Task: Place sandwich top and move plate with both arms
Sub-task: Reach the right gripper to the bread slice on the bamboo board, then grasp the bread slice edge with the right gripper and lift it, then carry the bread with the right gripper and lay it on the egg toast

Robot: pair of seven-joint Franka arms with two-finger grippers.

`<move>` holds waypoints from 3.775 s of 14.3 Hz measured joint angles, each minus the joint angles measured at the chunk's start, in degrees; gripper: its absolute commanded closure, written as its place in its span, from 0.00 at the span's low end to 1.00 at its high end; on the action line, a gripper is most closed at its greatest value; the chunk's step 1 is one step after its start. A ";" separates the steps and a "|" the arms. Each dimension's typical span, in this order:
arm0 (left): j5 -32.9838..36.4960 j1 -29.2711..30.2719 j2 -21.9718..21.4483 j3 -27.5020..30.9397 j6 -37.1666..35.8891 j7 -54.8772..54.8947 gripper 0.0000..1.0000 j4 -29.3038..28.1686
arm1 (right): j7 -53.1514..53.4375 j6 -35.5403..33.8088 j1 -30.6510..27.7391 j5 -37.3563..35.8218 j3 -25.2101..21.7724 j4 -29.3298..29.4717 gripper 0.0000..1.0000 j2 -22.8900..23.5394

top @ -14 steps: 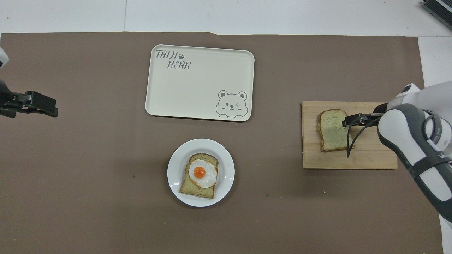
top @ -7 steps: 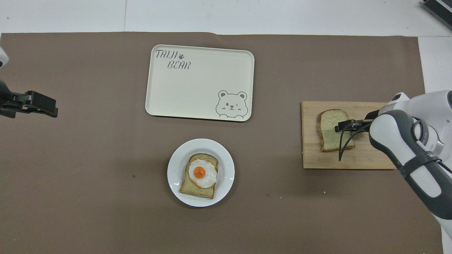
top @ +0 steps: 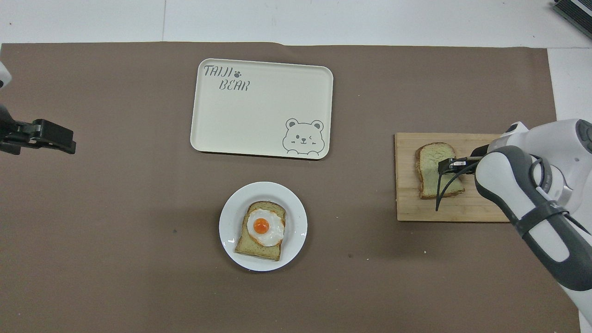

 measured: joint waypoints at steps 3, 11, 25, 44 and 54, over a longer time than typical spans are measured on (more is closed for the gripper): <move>0.00 0.00 0.00 0.00 0.00 0.00 0.00 0.00 | 1.58 0.17 1.39 0.01 0.11 -0.19 1.00 -0.07; 0.00 0.00 0.00 0.00 0.00 0.00 0.00 0.00 | 1.74 -0.68 1.59 0.01 0.00 1.18 1.00 -0.12; 0.00 0.00 0.00 0.00 0.00 0.00 0.00 0.00 | 2.70 -21.00 1.48 1.48 4.13 13.60 1.00 -6.02; 0.00 0.00 0.00 0.00 0.00 0.00 0.00 0.00 | 24.30 19.78 39.45 43.36 12.06 10.38 1.00 0.04; 0.00 0.00 0.00 0.00 0.00 0.00 0.00 0.00 | 3.47 20.69 39.46 57.26 11.65 1.37 1.00 0.81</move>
